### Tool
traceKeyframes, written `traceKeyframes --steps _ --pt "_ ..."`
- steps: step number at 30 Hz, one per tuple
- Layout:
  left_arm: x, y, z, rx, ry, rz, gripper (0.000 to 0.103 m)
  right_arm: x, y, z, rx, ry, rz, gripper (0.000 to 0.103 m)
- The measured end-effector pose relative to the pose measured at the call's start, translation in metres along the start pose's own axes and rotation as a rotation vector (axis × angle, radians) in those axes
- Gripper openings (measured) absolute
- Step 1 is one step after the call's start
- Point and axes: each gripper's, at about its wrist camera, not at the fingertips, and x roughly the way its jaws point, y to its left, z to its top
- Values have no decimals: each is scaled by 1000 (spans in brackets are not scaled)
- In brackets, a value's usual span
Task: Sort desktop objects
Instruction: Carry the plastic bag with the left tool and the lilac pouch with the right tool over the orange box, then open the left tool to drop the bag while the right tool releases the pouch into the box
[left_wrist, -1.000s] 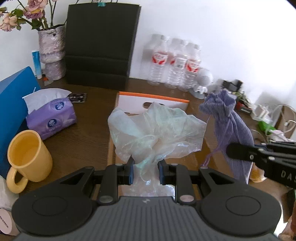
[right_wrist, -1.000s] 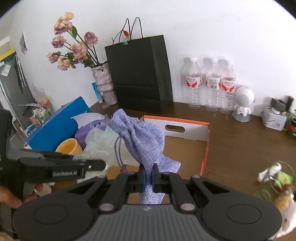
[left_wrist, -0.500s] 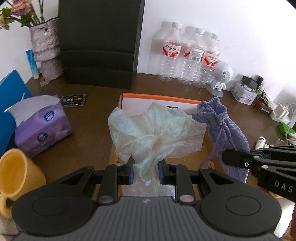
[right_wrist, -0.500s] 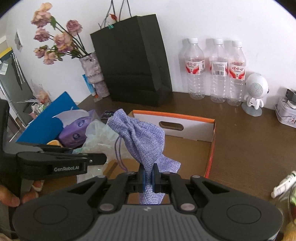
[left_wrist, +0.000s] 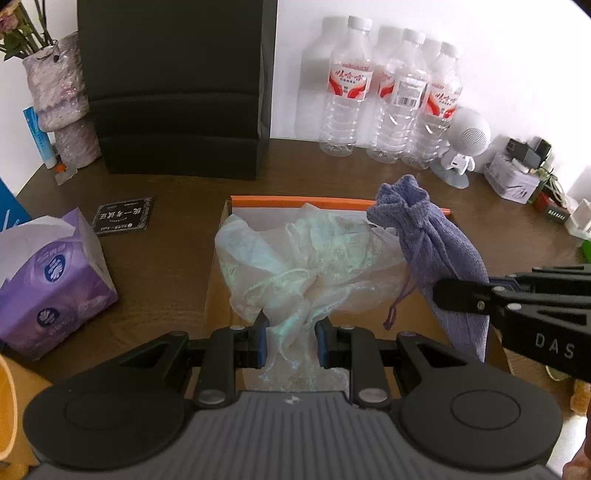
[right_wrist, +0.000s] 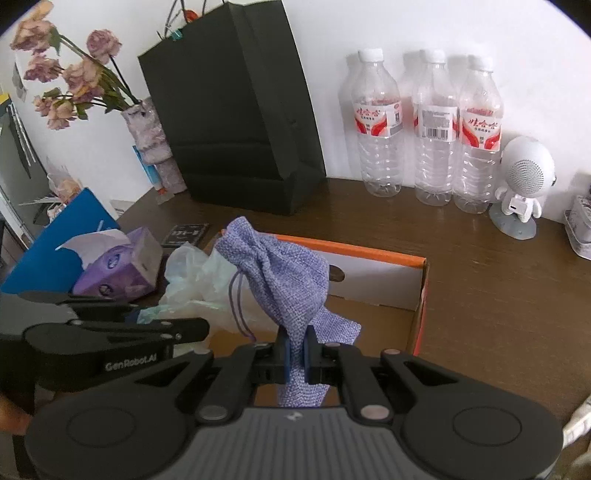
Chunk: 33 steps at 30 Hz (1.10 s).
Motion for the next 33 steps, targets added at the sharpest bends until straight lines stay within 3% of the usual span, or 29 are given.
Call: traceKeyframes --steps 23,26,27,28,29,31,33 --pt "43 5 4 10 45 7 27 57 -12 -2 -23 63 -91 8" --pt "42 4 4 13 36 20 38 58 -13 -3 -18 63 -102 20" --pt "42 4 4 12 29 27 47 57 -12 -3 -21 59 -103 23" --pt "41 4 4 11 21 35 54 56 -11 -3 -24 56 -105 32" --pt "40 4 5 8 16 36 55 55 -11 -3 -27 51 -106 46" --pt "37 4 6 1 6 34 55 51 -9 -2 -36 32 -108 58" --pt "35 5 6 0 0 35 56 47 -7 -2 -43 17 -108 58"
